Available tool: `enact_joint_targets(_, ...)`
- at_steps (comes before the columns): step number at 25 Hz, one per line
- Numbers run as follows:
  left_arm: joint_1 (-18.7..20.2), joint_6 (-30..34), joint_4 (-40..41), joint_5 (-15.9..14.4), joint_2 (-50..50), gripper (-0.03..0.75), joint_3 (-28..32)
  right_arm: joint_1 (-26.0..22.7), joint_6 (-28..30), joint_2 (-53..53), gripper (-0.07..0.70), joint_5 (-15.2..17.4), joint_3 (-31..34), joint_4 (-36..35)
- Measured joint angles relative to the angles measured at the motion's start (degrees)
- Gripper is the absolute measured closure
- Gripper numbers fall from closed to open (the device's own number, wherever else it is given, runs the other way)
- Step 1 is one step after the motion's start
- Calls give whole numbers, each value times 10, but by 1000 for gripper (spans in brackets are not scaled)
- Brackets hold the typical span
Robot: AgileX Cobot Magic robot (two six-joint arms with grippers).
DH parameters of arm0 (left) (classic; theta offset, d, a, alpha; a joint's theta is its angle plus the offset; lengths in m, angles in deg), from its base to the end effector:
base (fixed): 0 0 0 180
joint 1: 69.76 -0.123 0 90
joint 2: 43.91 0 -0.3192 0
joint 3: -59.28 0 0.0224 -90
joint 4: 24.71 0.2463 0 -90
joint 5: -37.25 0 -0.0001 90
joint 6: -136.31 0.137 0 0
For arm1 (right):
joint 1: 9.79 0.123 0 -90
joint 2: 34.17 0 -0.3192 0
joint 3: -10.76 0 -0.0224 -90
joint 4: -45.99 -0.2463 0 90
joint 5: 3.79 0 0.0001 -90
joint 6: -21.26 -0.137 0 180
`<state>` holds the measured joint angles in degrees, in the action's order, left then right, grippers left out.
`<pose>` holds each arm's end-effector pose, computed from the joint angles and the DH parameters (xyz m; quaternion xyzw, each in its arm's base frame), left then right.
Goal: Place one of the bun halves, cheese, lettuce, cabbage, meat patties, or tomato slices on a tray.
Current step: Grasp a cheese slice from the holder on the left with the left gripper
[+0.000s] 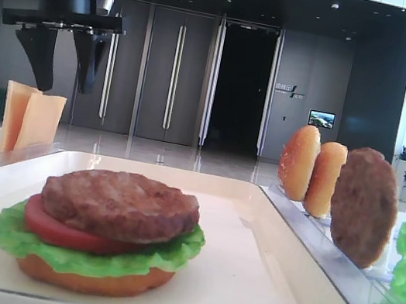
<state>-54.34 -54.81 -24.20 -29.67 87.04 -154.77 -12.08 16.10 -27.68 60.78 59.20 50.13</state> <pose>0.4770 -0.1304 0.2251 0.0383 0.9893 -0.0281 0.1380 -0.0098 -0.0086 0.2516 0.0591 0.8613 -0.0234 0.5042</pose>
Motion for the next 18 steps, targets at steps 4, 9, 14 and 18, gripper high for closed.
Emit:
enact_joint_targets(4,0,-1,0,2,9,274,0,0,0,0,272,0,0,0)
enact_joint_targets(9,0,-1,15,-8,26,274,0,0,0,0,272,0,0,0)
enact_joint_targets(14,0,-1,31,-17,40,274,0,0,0,0,272,0,0,0)
enact_joint_targets(18,0,-1,35,-18,45,274,0,0,0,0,272,0,0,0)
